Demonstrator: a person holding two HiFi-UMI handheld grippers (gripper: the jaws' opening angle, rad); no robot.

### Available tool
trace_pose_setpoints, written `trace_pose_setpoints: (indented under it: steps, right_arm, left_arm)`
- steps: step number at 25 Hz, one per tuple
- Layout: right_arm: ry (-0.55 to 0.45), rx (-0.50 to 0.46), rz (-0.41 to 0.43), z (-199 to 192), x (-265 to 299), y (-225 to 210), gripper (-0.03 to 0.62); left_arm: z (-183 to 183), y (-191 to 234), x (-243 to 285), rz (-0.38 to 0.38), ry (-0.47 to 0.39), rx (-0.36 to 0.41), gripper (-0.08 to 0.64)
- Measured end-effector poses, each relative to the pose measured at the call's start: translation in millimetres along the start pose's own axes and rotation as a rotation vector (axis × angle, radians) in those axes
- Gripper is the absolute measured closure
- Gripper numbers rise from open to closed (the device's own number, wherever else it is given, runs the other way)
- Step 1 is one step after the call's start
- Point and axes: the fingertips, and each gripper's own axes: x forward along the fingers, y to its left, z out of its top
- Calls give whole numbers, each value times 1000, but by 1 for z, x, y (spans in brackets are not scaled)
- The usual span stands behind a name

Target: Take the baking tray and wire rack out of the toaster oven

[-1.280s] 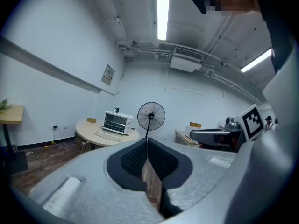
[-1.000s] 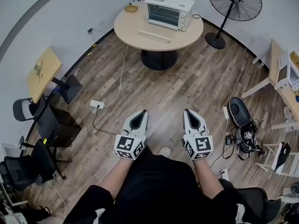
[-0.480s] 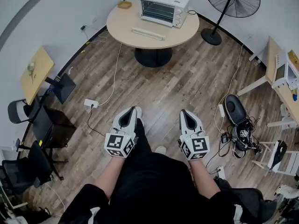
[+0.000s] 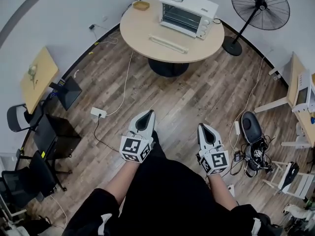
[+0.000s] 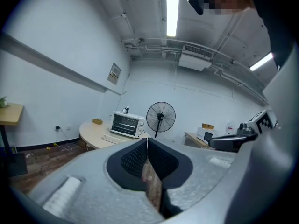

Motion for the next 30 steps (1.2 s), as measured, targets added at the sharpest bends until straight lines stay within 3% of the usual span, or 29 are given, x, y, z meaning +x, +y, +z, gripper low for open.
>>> trace_pose_setpoints:
  steps: [4, 9, 14, 25, 30]
  right_arm:
    - [-11, 115, -9, 28, 58, -9, 591]
    - [-17, 16, -27, 75, 134, -16, 591]
    - [3, 7, -81, 100, 199, -32, 591]
    - [85, 5, -107, 106, 301, -16, 591]
    - [97, -5, -95, 101, 322, -4, 591]
  left_arm:
    - [5, 58, 42, 6, 16, -85, 540]
    - [35, 120, 92, -13, 8, -75, 540]
    - [63, 167, 129, -29, -5, -68, 540]
    - [83, 242, 178, -135, 9, -97, 540]
    - [79, 262, 189, -134, 19, -108, 540]
